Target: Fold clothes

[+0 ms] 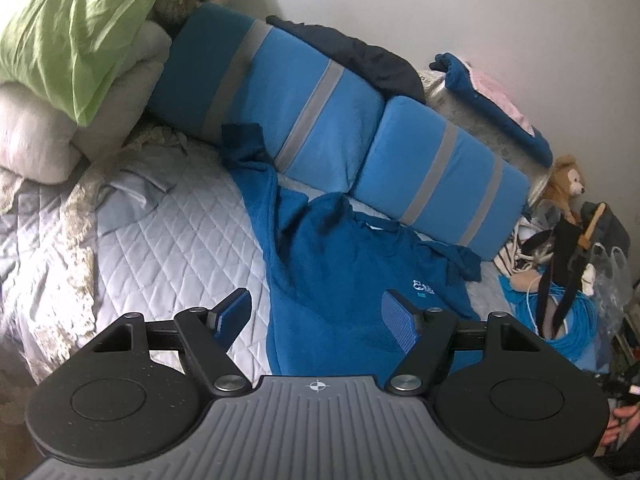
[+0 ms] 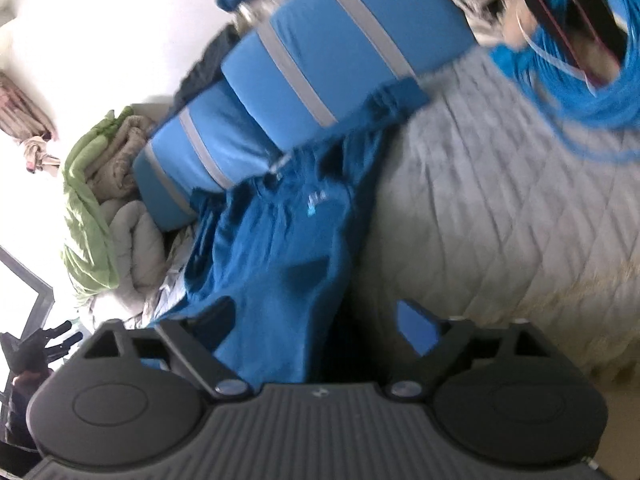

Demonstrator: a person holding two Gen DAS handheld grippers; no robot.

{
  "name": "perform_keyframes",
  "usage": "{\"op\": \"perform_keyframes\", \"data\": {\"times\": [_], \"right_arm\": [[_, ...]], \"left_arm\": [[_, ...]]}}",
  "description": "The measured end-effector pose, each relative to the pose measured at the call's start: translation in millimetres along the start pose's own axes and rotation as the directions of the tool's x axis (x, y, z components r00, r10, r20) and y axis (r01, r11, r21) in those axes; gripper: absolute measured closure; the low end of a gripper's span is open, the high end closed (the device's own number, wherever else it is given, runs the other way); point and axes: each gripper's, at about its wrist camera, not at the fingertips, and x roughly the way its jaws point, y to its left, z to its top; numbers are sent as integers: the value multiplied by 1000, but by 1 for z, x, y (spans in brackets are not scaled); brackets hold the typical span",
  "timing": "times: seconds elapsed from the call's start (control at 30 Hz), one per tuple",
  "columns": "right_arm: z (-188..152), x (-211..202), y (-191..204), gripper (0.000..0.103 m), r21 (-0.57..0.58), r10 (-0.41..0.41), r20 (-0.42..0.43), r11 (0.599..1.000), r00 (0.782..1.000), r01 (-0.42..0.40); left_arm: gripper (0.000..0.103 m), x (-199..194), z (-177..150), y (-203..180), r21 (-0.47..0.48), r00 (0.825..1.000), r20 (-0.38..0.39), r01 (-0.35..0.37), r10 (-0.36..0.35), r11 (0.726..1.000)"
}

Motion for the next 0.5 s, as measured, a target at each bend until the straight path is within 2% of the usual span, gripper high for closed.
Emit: {"op": "perform_keyframes", "data": {"times": [0.07,0.2,0.27,0.5], "right_arm": [[11,-9,7,0,-26,-17,19,999,1000,18],[38,-34,25,0,-101,-34,93,994,995,43],[52,-48,35,0,-129,-40,138,990,990,58],[100,-93,73,0,-212,-100,293,963,951,167]], "left_arm": [[31,-7,7,-3,16,1000,6,-8,7,1000],[30,-22,26,-8,53,999,24,-35,34,998],[26,-30,36,-11,68,998,28,-52,50,996],[24,-55,68,-21,119,993,69,-99,91,988]]}}
